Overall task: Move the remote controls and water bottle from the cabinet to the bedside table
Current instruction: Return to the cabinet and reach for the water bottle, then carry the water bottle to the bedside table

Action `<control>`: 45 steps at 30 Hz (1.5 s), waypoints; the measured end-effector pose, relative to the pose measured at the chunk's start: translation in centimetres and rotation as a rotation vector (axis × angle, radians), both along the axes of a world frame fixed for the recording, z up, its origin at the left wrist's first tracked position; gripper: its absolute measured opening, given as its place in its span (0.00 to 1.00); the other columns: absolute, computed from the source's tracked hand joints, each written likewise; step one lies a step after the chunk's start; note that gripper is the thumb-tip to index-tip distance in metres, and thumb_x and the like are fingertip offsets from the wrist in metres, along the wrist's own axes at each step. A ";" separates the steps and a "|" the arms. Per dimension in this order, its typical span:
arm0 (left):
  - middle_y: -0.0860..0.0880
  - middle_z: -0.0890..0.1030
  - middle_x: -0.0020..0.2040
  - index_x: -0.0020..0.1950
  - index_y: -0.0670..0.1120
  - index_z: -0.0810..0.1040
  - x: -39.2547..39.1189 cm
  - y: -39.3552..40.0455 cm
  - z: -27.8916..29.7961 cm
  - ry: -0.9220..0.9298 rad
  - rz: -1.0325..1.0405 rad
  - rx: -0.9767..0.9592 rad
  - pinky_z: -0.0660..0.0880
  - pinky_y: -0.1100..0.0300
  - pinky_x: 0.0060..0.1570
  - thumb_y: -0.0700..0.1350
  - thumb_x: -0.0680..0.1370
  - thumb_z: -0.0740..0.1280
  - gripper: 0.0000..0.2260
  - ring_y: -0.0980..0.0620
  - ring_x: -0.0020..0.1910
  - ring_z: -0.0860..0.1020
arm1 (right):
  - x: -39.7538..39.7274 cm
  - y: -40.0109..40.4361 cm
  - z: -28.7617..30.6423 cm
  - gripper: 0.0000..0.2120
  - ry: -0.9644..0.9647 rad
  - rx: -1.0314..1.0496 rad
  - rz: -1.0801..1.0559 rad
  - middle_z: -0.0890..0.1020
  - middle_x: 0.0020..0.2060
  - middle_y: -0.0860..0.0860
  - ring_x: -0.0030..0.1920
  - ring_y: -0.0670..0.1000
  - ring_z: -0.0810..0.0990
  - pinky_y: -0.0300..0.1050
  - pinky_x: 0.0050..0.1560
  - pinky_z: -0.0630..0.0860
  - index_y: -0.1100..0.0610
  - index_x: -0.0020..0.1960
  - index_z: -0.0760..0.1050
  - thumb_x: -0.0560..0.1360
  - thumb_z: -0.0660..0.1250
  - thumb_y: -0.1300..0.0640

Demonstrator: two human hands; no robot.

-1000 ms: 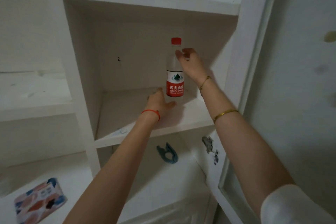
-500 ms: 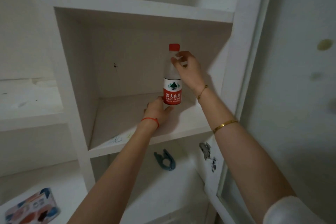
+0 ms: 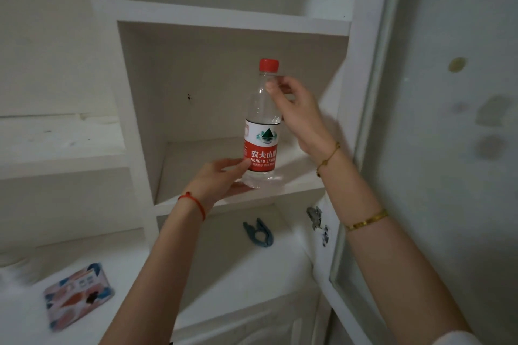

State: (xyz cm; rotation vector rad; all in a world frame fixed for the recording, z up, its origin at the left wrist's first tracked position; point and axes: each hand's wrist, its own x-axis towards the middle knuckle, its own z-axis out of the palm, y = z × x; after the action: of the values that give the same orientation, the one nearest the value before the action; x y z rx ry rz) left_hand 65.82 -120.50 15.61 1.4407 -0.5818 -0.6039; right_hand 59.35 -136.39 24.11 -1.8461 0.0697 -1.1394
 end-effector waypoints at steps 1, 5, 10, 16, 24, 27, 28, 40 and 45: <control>0.38 0.81 0.59 0.67 0.37 0.73 -0.5 0.6 -0.3 0.033 0.003 -0.038 0.81 0.62 0.45 0.47 0.77 0.68 0.22 0.43 0.52 0.84 | -0.6 0.7 0.0 0.13 -0.005 -0.002 0.013 0.79 0.47 0.41 0.52 0.46 0.78 0.43 0.51 0.75 0.54 0.58 0.77 0.78 0.66 0.48; 0.37 0.82 0.56 0.65 0.36 0.76 -2.6 3.0 -1.4 0.055 0.055 -0.092 0.81 0.61 0.50 0.48 0.70 0.72 0.27 0.43 0.54 0.83 | -2.8 3.2 -0.3 0.13 0.018 -0.002 0.065 0.79 0.51 0.42 0.57 0.47 0.78 0.47 0.58 0.78 0.53 0.59 0.76 0.79 0.65 0.48; 0.40 0.85 0.50 0.62 0.39 0.78 -4.7 6.6 -2.9 0.004 0.182 -0.083 0.81 0.59 0.51 0.42 0.66 0.76 0.25 0.47 0.48 0.85 | -4.4 6.3 -1.0 0.16 0.050 -0.033 0.113 0.81 0.55 0.47 0.58 0.49 0.80 0.52 0.60 0.79 0.54 0.62 0.76 0.78 0.66 0.46; 0.41 0.85 0.52 0.63 0.37 0.78 -7.2 11.5 -5.2 0.019 0.270 -0.067 0.80 0.57 0.53 0.43 0.64 0.74 0.28 0.46 0.51 0.84 | -4.8 10.7 -3.2 0.16 0.046 -0.088 0.200 0.83 0.55 0.49 0.57 0.48 0.81 0.48 0.59 0.79 0.55 0.61 0.77 0.77 0.68 0.47; 0.41 0.85 0.51 0.63 0.39 0.77 -10.5 18.6 -7.6 0.078 0.432 -0.100 0.80 0.59 0.52 0.44 0.64 0.73 0.27 0.49 0.49 0.85 | -4.6 17.5 -5.2 0.17 0.082 -0.136 0.388 0.83 0.56 0.49 0.56 0.46 0.81 0.37 0.56 0.78 0.57 0.63 0.77 0.78 0.66 0.48; 0.40 0.85 0.52 0.63 0.37 0.78 -11.6 21.7 -8.5 0.083 0.528 -0.098 0.80 0.57 0.54 0.43 0.64 0.73 0.28 0.47 0.51 0.84 | -4.3 20.4 -5.9 0.17 0.096 -0.141 0.480 0.83 0.56 0.48 0.55 0.44 0.81 0.36 0.56 0.79 0.56 0.63 0.76 0.79 0.65 0.48; 0.40 0.85 0.52 0.63 0.37 0.78 -12.1 22.8 -8.8 0.090 0.566 -0.096 0.80 0.56 0.54 0.43 0.64 0.74 0.28 0.46 0.51 0.84 | -4.2 21.3 -6.2 0.17 0.100 -0.138 0.507 0.83 0.56 0.48 0.55 0.43 0.81 0.36 0.56 0.79 0.56 0.63 0.76 0.79 0.65 0.48; 0.40 0.85 0.51 0.64 0.36 0.76 -17.7 35.3 -11.9 0.172 0.867 -0.038 0.81 0.62 0.47 0.41 0.65 0.73 0.28 0.50 0.45 0.85 | -3.5 34.5 -10.4 0.15 0.165 -0.087 0.865 0.84 0.55 0.48 0.54 0.44 0.82 0.46 0.58 0.80 0.56 0.61 0.77 0.79 0.65 0.49; 0.44 0.86 0.50 0.65 0.39 0.76 -20.7 41.5 -13.8 0.207 0.989 0.009 0.80 0.60 0.53 0.40 0.71 0.72 0.22 0.50 0.48 0.84 | -3.5 42.3 -12.8 0.15 0.217 -0.089 0.991 0.84 0.54 0.47 0.52 0.44 0.83 0.47 0.55 0.81 0.55 0.61 0.78 0.79 0.65 0.48</control>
State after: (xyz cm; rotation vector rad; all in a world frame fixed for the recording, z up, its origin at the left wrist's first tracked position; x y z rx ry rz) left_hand 45.17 -78.97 1.79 1.4458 0.3182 0.0426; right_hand 55.84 -94.06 11.32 -1.7173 -0.7055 -0.2492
